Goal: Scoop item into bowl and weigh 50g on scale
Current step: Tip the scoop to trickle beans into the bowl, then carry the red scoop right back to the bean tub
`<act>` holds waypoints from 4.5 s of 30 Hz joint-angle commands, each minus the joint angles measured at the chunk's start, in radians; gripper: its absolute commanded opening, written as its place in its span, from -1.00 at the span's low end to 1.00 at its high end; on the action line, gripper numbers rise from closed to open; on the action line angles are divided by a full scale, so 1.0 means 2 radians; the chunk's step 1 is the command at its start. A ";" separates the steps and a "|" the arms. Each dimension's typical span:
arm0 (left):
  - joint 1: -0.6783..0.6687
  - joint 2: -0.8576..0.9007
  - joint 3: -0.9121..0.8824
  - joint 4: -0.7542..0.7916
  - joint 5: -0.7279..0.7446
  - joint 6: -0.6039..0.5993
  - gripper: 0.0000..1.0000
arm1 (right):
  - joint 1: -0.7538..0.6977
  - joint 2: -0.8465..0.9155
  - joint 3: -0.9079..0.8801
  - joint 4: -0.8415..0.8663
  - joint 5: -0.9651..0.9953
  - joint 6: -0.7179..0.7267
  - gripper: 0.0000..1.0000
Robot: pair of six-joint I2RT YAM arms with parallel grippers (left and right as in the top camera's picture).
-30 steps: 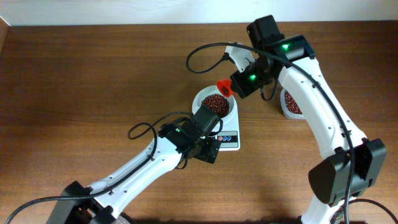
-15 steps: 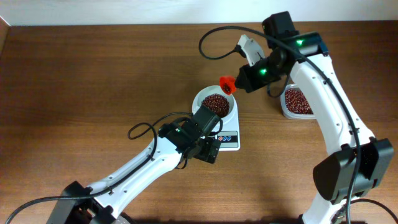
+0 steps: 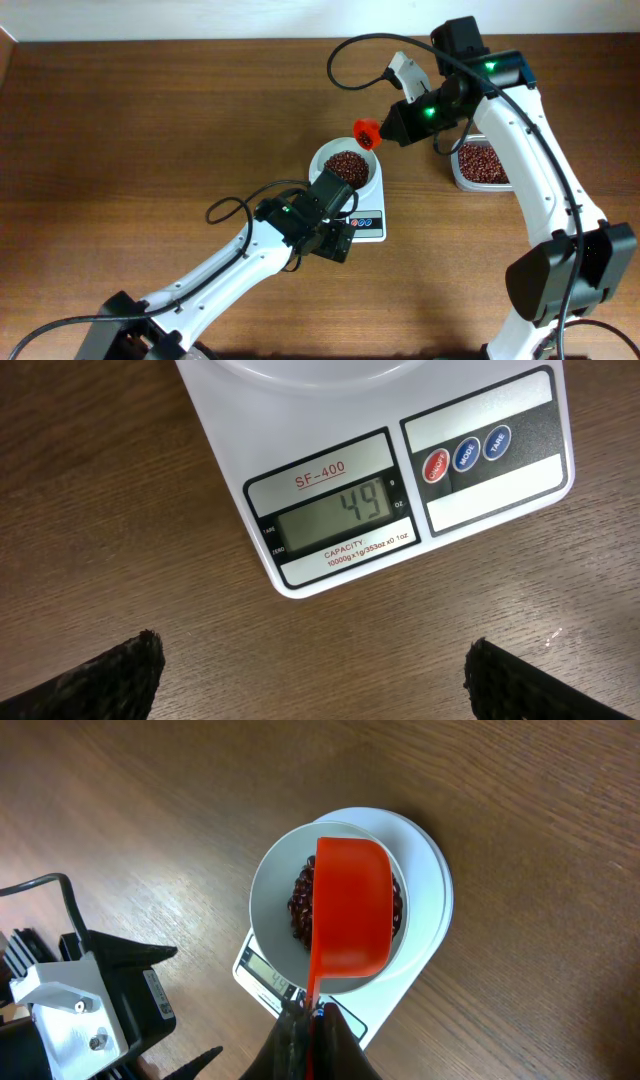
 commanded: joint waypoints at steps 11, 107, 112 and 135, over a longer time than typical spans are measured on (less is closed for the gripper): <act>-0.002 -0.005 -0.002 0.000 -0.008 0.006 0.98 | 0.035 -0.003 0.007 0.005 0.047 0.000 -0.92; -0.002 -0.005 -0.002 0.000 -0.007 0.006 0.98 | -0.004 -0.003 0.007 0.011 -0.064 0.045 -0.92; -0.002 -0.005 -0.002 0.000 -0.007 0.006 0.98 | -0.069 -0.003 0.007 -0.005 -0.197 0.045 -0.92; -0.002 -0.005 -0.002 0.000 -0.007 0.006 0.98 | -0.231 -0.003 0.000 -0.084 0.036 0.045 -0.92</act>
